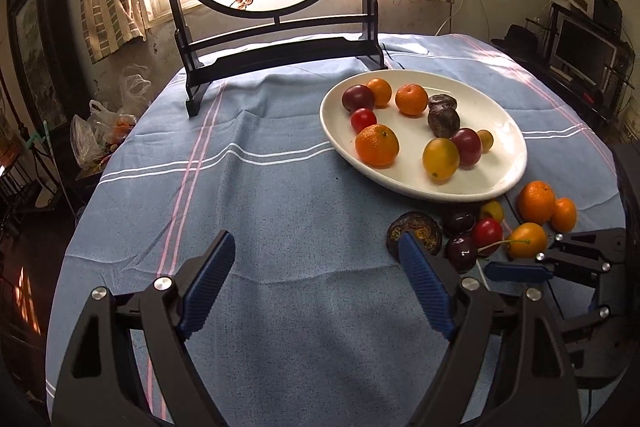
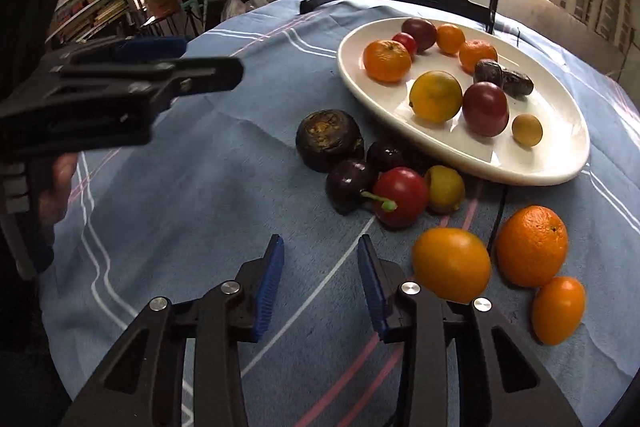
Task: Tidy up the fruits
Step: 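Move both grippers back to the pile beside the plate, then grasp a dark cherry with the right gripper while the left gripper grasps a dark brown fruit, release on plate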
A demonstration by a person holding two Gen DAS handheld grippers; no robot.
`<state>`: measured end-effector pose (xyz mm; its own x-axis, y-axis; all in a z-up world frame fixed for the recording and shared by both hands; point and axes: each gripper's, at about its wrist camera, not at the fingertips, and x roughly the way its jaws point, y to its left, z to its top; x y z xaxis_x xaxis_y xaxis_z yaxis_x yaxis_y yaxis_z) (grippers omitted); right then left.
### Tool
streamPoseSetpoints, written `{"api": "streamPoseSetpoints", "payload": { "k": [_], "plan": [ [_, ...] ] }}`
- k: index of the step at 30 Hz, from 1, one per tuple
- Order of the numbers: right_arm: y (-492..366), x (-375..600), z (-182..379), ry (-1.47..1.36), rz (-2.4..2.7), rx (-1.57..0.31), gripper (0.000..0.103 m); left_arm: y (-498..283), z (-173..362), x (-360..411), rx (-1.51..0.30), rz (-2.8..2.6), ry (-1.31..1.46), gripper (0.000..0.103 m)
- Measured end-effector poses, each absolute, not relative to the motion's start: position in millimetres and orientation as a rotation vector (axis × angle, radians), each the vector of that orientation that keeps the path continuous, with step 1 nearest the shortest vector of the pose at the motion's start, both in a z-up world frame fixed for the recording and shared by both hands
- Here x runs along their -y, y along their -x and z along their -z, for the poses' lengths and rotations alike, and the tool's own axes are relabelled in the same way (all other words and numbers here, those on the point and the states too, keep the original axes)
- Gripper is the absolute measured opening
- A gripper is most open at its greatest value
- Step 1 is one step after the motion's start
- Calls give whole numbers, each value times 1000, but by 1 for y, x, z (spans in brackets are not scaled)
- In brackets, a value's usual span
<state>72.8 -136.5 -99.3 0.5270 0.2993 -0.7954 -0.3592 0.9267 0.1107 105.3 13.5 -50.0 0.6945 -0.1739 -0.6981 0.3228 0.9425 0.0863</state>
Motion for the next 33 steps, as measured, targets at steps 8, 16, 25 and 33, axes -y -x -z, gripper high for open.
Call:
{"api": "streamPoseSetpoints", "payload": {
  "k": [8,16,25,33],
  "plan": [
    [-89,119,99,129,-306,-890,32,-106,64,-8,-780,317,-253,82],
    [-70,145,92,86,-356,-875,26,-97,77,18,-789,413,-364,83],
    [-41,183,81,-2,-385,-841,26,-118,99,60,-839,518,-432,74],
    [-39,188,81,-9,-394,-827,26,-119,101,61,-845,571,-412,45]
  ]
}}
